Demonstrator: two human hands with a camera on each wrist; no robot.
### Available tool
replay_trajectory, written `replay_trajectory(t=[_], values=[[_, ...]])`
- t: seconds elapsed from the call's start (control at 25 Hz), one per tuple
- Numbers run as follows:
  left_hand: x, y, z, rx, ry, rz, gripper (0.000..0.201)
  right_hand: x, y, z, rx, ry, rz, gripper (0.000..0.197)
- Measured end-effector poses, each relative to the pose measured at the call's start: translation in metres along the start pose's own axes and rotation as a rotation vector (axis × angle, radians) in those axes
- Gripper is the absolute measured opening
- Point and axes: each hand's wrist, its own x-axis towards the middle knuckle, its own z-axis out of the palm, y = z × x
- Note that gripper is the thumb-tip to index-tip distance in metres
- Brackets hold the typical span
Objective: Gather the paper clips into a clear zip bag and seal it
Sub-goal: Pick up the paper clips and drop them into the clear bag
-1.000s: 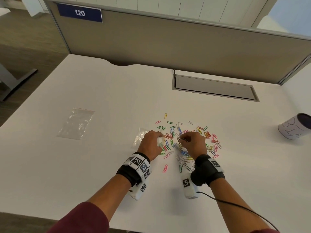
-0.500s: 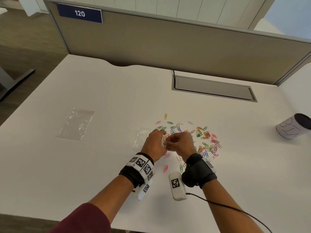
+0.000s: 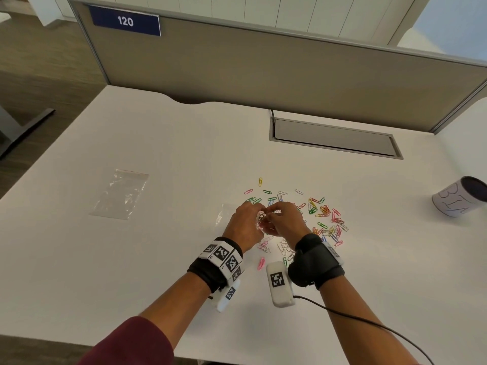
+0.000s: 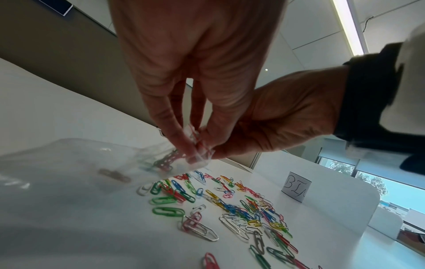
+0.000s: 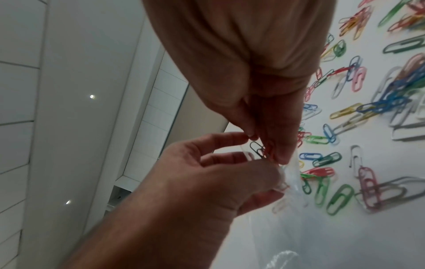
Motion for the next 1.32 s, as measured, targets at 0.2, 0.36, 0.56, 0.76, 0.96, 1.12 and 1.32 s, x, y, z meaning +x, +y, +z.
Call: replay_trajectory(t=[0.2, 0.36, 0.56, 0.76, 0.96, 1.12, 1.32], values=[[0.001, -0.002, 0.0, 0.009, -0.008, -0.032, 0.058, -0.005, 0.002, -0.007, 0.067, -0.049, -0.029, 0.022], [0.003, -0.007, -0.002, 0.002, -0.002, -0.038, 0.06, -0.002, 0.016, -0.026, -0.263, 0.125, -0.133, 0.039], [0.005, -0.008, -0.007, 0.02, 0.005, -0.043, 0.061, -0.003, 0.054, -0.051, -0.825, 0.123, 0.153, 0.085], [0.006, -0.007, -0.004, 0.039, -0.008, -0.029, 0.057, 0.003, 0.063, -0.045, -0.735, 0.156, -0.055, 0.058], [0.005, -0.01, -0.003, 0.048, -0.019, -0.021, 0.055, -0.004, 0.069, -0.052, -0.859, 0.116, -0.056, 0.061], [0.005, -0.008, -0.002, 0.042, -0.028, -0.023, 0.057, 0.001, 0.072, -0.049, -0.764, 0.217, -0.192, 0.023], [0.004, -0.008, 0.0, 0.029, -0.026, -0.024, 0.058, 0.007, 0.068, -0.047, -0.86, 0.235, -0.247, 0.019]])
